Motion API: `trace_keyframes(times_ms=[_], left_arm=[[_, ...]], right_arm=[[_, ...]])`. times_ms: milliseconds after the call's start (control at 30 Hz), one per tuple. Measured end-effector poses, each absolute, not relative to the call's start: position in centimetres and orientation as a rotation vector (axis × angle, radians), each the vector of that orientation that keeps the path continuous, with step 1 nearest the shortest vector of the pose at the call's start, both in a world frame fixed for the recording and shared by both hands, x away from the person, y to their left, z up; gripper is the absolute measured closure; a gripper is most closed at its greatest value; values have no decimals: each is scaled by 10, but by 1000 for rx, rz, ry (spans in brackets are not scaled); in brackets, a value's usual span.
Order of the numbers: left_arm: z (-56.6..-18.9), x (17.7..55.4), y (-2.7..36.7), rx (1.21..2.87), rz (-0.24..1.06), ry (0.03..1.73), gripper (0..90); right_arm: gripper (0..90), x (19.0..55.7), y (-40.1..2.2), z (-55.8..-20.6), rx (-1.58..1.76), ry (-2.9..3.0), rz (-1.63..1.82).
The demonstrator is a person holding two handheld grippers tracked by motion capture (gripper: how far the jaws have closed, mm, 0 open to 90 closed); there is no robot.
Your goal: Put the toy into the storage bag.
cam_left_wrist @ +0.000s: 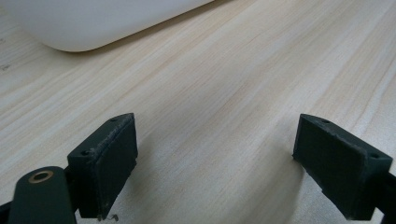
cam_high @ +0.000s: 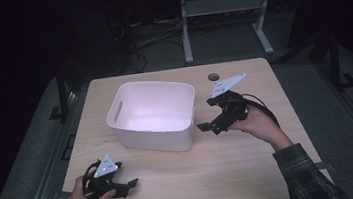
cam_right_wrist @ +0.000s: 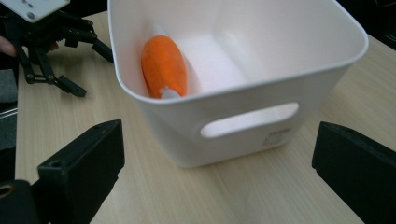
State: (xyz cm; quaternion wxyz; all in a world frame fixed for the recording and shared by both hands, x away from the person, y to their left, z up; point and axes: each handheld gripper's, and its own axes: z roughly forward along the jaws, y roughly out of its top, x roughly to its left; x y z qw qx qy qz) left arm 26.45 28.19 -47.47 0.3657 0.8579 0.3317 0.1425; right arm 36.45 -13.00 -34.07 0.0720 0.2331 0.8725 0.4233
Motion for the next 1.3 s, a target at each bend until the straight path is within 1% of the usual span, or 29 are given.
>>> trace_keyframes(times_ms=[533, 1000, 1267, 1300], left_arm=[[-475, 264, 282, 2204, 366, 855, 128], [-475, 264, 282, 2205, 362, 857, 128], [-475, 264, 282, 2210, 365, 852, 128], [-475, 264, 282, 2208, 365, 853, 128]], right_arm=[[16, 335, -171, -379, 842, 2502, 1256], [16, 310, -196, -405, 958, 2430, 1180], [16, 296, -211, -430, 1036, 2435, 1137], [0, 294, -213, -434, 1049, 2441, 1127]])
